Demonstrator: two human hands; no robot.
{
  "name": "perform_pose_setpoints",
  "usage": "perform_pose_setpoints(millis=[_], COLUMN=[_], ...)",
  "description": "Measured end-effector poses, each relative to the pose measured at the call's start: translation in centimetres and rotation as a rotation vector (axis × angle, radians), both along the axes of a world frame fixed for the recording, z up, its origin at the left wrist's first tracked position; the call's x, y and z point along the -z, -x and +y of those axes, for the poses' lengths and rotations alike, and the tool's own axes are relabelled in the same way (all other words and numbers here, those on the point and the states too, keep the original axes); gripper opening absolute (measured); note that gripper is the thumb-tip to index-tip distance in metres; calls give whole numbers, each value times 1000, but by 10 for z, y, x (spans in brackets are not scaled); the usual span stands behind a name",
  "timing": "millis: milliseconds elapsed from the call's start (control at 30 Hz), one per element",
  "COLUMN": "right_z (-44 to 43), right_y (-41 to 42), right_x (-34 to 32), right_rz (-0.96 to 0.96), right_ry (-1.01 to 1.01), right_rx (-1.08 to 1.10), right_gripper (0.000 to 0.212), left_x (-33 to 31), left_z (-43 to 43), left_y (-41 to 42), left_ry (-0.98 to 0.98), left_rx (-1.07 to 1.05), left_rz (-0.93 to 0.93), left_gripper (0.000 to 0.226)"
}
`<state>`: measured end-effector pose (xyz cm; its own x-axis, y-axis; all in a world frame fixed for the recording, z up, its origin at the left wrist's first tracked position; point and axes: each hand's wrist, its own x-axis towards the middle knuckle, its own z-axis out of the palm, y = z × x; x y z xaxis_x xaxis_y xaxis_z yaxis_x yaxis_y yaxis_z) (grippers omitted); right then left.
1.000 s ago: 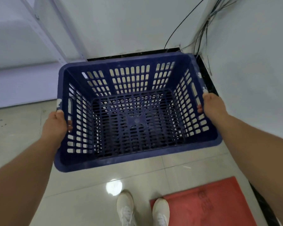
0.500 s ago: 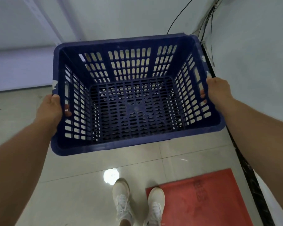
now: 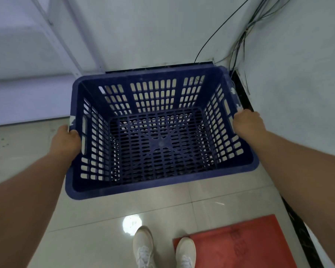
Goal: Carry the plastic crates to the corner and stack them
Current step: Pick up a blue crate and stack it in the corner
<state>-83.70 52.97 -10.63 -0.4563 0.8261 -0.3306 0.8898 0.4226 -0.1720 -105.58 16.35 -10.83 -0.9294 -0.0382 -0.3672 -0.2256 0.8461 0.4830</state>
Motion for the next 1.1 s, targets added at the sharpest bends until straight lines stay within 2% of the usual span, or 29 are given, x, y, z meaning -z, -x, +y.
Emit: perform_pose_setpoints(millis=[67,200,300,400,500,600,933,1100], right_z=[-10,-32,-56,-84,-103,-125,-206,-267], right_y=[-1,-8,-31,-59,-88,-128,-257,-318], right_x=[-3,-22,-42,-70,-93,-111,-171,-194], right_rz=[15,22,52,92,234,373,492,541], right_ry=[-71,-138,-111,-42,29,89,48,-8], right_rx=[10,-90,-130,-113,-84,-36,248,401], right_gripper=[41,50,47,47,45,32,35,35], left_x=[-12,-42,-77,-103,-132,-155,-197,-215], left_z=[6,17,26,32,33,27,-11,-36], left_y=[-3,-24,-69,-114,-153,-189,-273,-316], left_ry=[15,-162,-244,-266,-325,-349,-465,-466], left_rx=[44,218,248,247,278,324,443,607], left_rz=[106,217,101,-24,-87,-103,-161,-182], left_gripper=[53,52,43,47,45,44,41,40])
